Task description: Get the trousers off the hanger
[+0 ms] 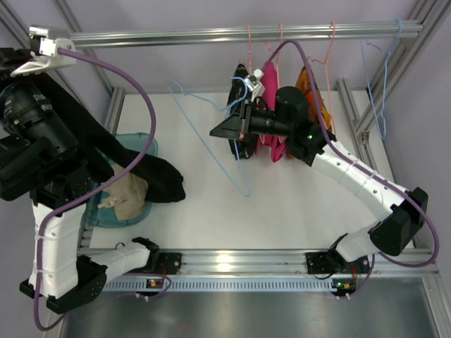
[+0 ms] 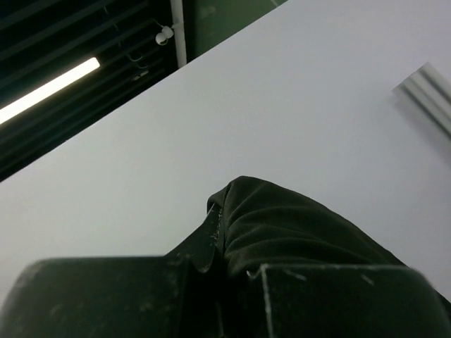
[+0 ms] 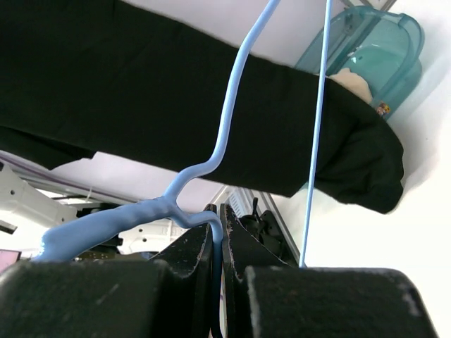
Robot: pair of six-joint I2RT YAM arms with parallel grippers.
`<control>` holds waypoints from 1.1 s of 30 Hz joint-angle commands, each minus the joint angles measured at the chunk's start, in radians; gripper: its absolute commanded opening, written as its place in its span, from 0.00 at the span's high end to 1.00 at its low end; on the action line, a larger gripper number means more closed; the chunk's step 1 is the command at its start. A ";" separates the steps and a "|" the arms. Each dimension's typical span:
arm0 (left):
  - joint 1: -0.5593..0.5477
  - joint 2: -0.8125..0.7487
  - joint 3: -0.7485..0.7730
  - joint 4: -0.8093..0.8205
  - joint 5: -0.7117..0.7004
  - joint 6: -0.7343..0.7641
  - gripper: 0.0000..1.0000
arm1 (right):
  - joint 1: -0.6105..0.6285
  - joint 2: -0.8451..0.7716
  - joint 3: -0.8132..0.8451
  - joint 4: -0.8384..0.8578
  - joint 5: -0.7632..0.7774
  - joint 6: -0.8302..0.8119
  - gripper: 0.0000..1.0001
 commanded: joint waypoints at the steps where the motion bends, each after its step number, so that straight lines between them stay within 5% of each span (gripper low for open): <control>1: 0.004 0.025 0.027 0.128 0.017 0.146 1.00 | 0.023 0.013 0.081 0.034 -0.006 -0.015 1.00; 11: 0.013 -0.032 -0.212 0.062 -0.161 0.207 1.00 | 0.034 0.024 0.094 0.030 -0.002 -0.029 1.00; 21: 0.229 -0.184 -0.476 -0.554 -0.263 -0.231 1.00 | 0.032 0.016 0.073 0.033 -0.007 -0.035 1.00; 33: 0.330 -0.340 -0.888 -0.775 -0.180 -0.493 1.00 | 0.032 0.007 0.070 0.017 -0.010 -0.058 1.00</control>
